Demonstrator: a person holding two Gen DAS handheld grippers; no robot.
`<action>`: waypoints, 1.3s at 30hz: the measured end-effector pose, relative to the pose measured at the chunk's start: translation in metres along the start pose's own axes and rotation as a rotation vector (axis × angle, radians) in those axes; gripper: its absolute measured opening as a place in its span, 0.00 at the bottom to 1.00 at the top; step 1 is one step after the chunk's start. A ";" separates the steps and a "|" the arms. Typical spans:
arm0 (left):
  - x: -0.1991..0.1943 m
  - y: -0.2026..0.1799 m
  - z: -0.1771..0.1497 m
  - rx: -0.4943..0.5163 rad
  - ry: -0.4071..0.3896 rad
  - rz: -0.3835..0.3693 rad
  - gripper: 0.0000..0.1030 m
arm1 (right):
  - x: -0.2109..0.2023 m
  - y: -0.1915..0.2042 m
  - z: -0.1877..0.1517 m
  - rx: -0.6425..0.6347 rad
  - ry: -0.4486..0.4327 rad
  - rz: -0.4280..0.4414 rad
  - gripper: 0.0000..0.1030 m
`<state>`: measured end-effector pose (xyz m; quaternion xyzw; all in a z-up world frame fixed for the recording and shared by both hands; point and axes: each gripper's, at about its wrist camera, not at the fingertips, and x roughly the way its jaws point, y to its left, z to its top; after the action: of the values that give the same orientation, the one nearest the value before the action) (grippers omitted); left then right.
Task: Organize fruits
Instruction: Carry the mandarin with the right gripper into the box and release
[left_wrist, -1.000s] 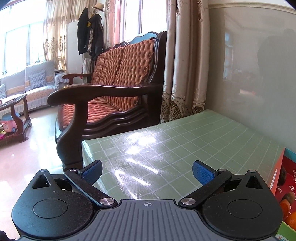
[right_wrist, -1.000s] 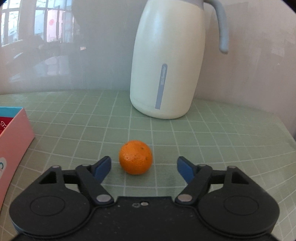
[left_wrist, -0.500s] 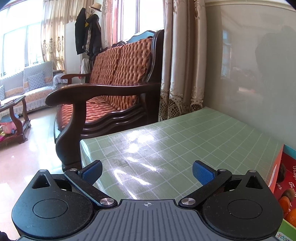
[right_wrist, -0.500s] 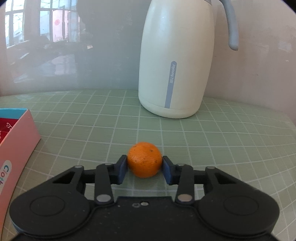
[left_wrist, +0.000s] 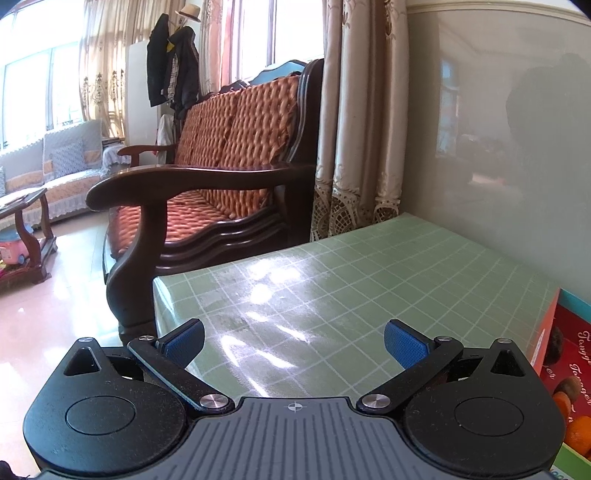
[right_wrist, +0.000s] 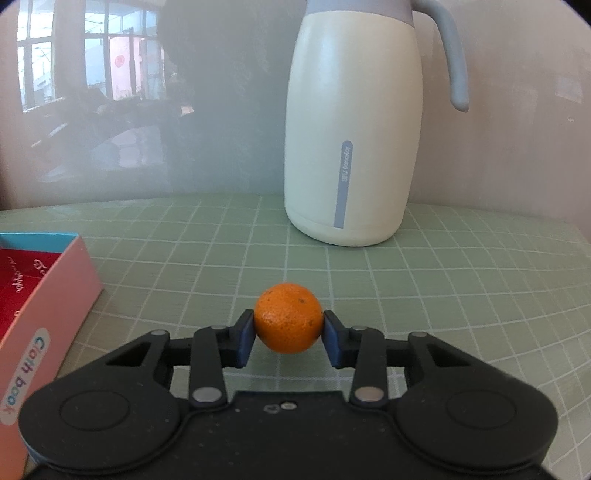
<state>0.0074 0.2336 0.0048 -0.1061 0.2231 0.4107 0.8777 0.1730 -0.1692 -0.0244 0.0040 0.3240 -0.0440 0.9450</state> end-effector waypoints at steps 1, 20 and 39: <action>0.000 -0.001 0.000 0.001 0.003 -0.006 1.00 | -0.003 0.001 0.000 -0.001 -0.006 0.009 0.36; 0.000 -0.009 -0.004 0.021 0.055 -0.052 1.00 | -0.046 0.044 0.008 -0.078 -0.109 0.145 0.36; 0.000 -0.012 -0.005 0.044 0.061 -0.061 1.00 | -0.066 0.096 0.003 -0.171 -0.133 0.334 0.36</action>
<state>0.0152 0.2241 0.0006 -0.1059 0.2552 0.3752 0.8848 0.1313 -0.0686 0.0168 -0.0257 0.2584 0.1411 0.9553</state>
